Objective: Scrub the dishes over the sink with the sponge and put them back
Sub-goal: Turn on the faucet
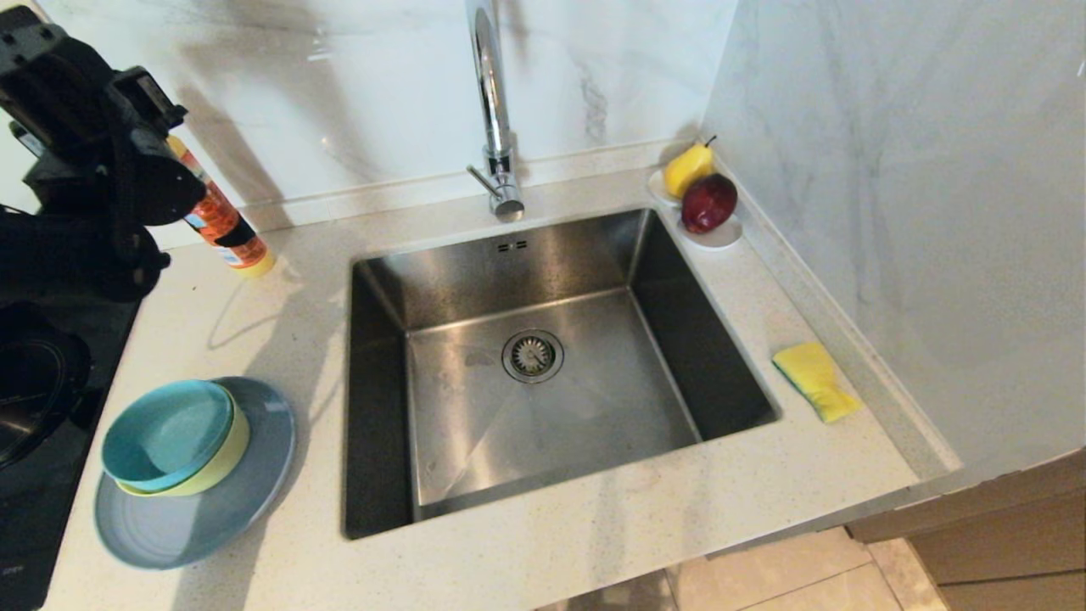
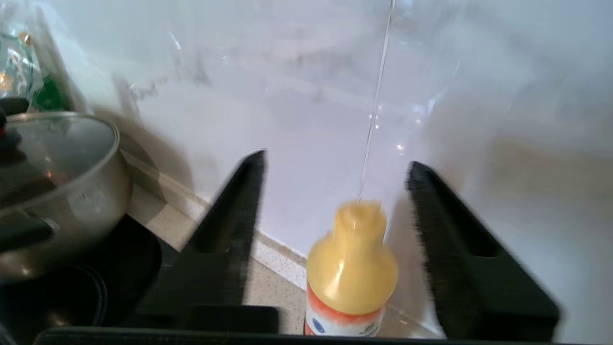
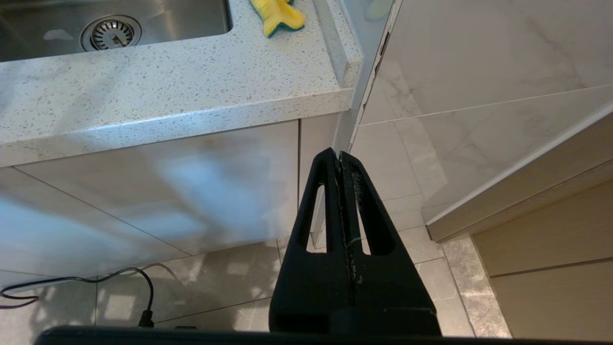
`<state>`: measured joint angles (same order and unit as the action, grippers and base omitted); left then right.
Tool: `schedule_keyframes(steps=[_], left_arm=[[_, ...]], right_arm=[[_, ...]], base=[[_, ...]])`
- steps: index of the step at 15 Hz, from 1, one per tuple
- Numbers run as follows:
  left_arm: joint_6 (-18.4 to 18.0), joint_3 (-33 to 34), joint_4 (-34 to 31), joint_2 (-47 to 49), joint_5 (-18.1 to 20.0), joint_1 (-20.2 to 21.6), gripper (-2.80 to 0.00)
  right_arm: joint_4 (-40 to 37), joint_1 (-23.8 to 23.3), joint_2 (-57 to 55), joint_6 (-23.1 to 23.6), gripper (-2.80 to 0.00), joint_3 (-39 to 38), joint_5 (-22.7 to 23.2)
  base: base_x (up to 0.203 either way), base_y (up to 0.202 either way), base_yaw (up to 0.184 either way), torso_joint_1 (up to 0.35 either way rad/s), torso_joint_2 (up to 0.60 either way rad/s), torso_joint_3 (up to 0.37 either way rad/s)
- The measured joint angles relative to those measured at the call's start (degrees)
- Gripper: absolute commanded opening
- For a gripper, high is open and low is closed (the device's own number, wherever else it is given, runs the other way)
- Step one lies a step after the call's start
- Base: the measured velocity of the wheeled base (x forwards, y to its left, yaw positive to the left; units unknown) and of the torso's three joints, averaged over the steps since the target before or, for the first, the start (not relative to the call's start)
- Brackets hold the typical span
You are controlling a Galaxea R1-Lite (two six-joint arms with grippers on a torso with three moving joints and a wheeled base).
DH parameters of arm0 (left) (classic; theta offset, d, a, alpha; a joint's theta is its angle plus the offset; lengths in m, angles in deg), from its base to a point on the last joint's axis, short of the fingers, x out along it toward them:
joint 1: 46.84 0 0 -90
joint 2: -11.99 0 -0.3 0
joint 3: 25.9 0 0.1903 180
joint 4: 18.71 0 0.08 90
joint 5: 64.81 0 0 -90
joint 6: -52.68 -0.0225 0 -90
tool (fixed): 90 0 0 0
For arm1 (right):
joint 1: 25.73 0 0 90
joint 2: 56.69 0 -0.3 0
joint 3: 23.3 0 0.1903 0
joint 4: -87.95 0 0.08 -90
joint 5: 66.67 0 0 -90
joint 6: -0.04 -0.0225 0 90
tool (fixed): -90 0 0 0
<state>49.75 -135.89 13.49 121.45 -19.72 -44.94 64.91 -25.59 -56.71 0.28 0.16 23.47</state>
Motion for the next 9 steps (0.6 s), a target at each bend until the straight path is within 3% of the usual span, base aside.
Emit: schedule_keyframes(steps=[5, 9], left_arm=[[7.62, 3.22, -23.33, -13.49, 8.08, -0.89, -2.8], [14.76, 8.69, -48.84, -26.63, 25.38, -1.52, -2.8]], right_arm=[[0.0, 0.0, 0.0, 0.0, -2.8, 0.0, 0.02], [0.0, -0.06, 0.0, 0.01, -2.8, 0.0, 0.0]], base=[[0.0, 0.0, 0.0, 0.0, 0.0, 0.0], [0.0, 0.0, 0.0, 0.0, 0.0, 0.0]])
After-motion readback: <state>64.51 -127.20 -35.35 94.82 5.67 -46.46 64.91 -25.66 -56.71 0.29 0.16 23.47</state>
